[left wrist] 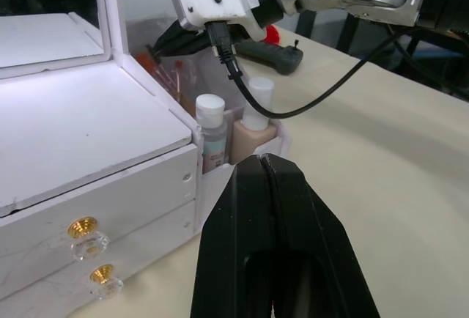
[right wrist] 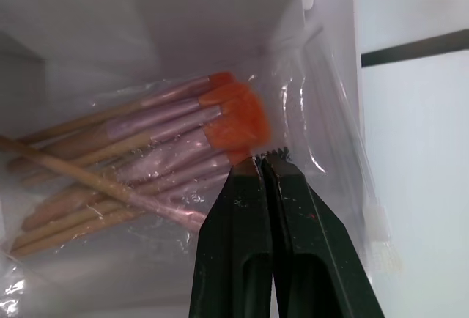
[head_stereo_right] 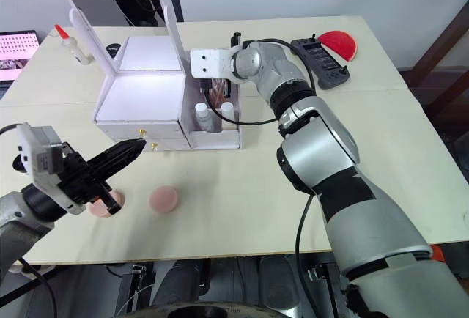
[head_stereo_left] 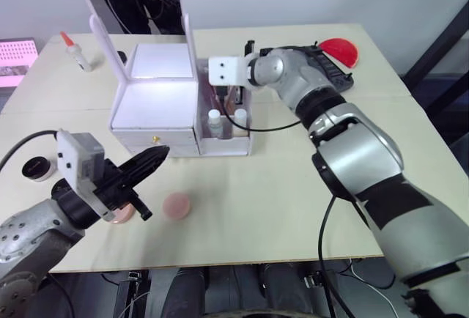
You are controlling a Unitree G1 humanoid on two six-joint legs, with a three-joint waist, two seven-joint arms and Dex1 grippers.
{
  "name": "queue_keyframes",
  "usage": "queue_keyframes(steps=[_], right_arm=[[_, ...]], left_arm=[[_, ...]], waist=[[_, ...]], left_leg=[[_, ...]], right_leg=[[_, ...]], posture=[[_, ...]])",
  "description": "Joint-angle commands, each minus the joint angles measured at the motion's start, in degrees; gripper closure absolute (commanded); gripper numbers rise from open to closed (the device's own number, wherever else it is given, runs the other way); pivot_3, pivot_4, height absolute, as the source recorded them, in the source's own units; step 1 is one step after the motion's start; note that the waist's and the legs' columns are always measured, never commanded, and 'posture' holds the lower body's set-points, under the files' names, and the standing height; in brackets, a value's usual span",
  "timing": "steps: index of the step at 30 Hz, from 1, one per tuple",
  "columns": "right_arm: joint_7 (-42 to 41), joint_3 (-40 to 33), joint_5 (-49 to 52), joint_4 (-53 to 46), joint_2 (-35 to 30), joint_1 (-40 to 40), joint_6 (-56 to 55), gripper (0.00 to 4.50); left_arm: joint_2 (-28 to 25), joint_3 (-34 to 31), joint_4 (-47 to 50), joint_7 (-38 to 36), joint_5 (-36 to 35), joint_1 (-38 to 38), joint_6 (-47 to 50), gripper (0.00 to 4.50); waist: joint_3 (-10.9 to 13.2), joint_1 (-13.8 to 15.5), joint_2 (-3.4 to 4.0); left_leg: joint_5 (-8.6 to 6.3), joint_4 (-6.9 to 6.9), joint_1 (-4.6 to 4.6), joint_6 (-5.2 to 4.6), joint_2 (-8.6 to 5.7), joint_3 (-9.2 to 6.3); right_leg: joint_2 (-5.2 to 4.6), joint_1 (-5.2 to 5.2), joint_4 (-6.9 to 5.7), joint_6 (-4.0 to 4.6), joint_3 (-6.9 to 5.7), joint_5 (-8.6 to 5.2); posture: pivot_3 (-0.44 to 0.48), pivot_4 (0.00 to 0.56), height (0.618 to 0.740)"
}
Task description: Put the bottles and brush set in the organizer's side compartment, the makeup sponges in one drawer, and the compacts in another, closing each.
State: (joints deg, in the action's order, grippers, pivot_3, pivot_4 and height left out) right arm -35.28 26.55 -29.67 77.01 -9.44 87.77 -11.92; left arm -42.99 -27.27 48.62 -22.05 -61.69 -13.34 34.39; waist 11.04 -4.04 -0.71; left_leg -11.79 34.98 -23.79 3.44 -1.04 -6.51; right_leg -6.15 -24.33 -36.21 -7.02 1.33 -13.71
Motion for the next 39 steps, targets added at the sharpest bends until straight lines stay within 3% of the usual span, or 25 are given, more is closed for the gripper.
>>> queue_keyframes(steps=[1, 8, 11, 16, 21, 22, 25, 27, 31, 32, 39], right_arm=[[-1.18, -1.57, 0.91, -0.6, 0.53, 2.81, 0.55, 4.39], [-5.96, -8.04, 6.88, -2.26, -1.83, 4.19, -0.05, 4.39], [-14.72, -13.11, 12.74, -3.96, -3.78, 4.3, 0.76, 4.39], [-37.68, -22.93, 26.4, -12.14, -10.99, 0.98, 9.35, 4.39], [-44.38, -25.72, 31.27, -20.59, -18.58, -6.9, 19.62, 4.39], [-46.1, -26.38, 32.85, -23.35, -20.04, -9.26, 22.06, 4.16], [-49.12, -28.16, 36.96, -32.28, -24.21, -17.16, 28.11, 3.08], [-49.66, -29.29, 39.68, -38.04, -26.27, -21.91, 32.36, 2.02], [-48.77, -35.04, 45.43, -43.32, -31.37, -34.51, 37.96, 0.02], [-47.86, -36.74, 46.92, -43.51, -31.83, -36.41, 38.67, 0.0], [-44.96, -42.55, 50.71, -37.86, -35.62, -44.81, 37.43, 0.0]], left_arm=[[0.31, -0.42, 2.13, 0.54, 0.14, 0.06, -1.3, 4.5], [0.52, -0.74, 1.87, 0.52, 0.24, 0.0, -1.29, 4.5], [0.3, -1.7, 1.63, 0.47, -1.07, -0.1, -1.11, 4.5], [-1.51, -7.56, -0.09, -0.19, -12.73, -3.41, 0.66, 4.5], [-3.59, -13.09, -2.46, -1.0, -18.15, -7.49, 2.0, 4.5], [-3.88, -14.03, -2.75, -1.66, -18.21, -8.54, 2.27, 4.5], [-4.0, -18.18, -4.44, -4.33, -16.8, -11.3, 2.15, 3.61], [-3.63, -21.05, -6.06, -6.56, -14.42, -13.2, 1.61, 2.58], [-1.0, -27.59, -11.61, -13.53, -1.49, -22.74, -0.91, 0.55], [-0.32, -28.6, -13.27, -15.25, 0.79, -23.83, -2.41, 0.08], [4.28, -33.85, -26.83, -19.29, 7.31, -23.24, -8.48, 0.03]], waist=[[0.0, 0.0, 0.0], [0.0, 0.02, 0.0], [0.0, 0.07, 0.0], [0.0, 0.27, 0.0], [-0.01, 0.28, -0.02], [0.0, 0.2, -0.01], [0.01, 0.07, 0.01], [0.06, 0.02, 0.11], [0.06, 0.14, 0.11], [0.06, 0.17, 0.09], [0.05, 0.15, 0.07]], left_leg=[[0.0, 0.0, 0.0, 0.0, 0.0, 0.0], [0.0, 0.0, 0.0, 0.0, 0.0, -0.01], [0.0, 0.0, -0.01, 0.0, 0.0, -0.01], [0.0, 0.01, 0.0, 0.0, 0.02, -0.02], [0.0, 0.05, 0.07, 0.0, 0.02, -0.02], [0.0, 0.04, 0.1, 0.0, 0.02, -0.01], [0.0, 0.0, 0.13, 0.0, 0.04, 0.03], [0.0, 0.0, 0.13, 0.0, 0.06, 0.07], [-0.02, -0.03, 0.17, -0.03, 0.13, 0.22], [-0.03, -0.03, 0.17, -0.04, 0.13, 0.22], [-0.05, 0.16, 0.28, -0.03, 0.2, 0.31]], right_leg=[[0.0, 0.0, 0.0, 0.0, 0.0, 0.0], [0.01, 0.0, 0.0, -0.01, 0.0, 0.0], [0.01, 0.01, 0.0, -0.02, 0.0, 0.01], [0.02, 0.06, 0.01, -0.06, 0.0, 0.03], [0.02, 0.2, 0.06, 0.04, -0.01, -0.03], [0.02, 0.23, 0.07, 0.04, -0.01, -0.03], [0.02, 0.22, 0.05, 0.04, 0.02, -0.03], [0.02, 0.19, 0.04, 0.04, 0.04, -0.03], [0.05, 0.18, 0.07, 0.06, 0.1, -0.05], [0.05, 0.19, 0.11, 0.1, 0.1, -0.08], [0.03, 0.33, 0.16, 0.21, 0.11, -0.02]], posture=[[0.0, 0.15, 0.74], [0.0, 0.15, 0.74], [0.0, 0.15, 0.74], [0.0, 0.15, 0.74], [0.0, 0.15, 0.74], [0.0, 0.15, 0.74], [0.0, 0.15, 0.74], [0.0, 0.15, 0.74], [0.0, 0.15, 0.74], [0.0, 0.15, 0.74], [0.0, 0.15, 0.74]])
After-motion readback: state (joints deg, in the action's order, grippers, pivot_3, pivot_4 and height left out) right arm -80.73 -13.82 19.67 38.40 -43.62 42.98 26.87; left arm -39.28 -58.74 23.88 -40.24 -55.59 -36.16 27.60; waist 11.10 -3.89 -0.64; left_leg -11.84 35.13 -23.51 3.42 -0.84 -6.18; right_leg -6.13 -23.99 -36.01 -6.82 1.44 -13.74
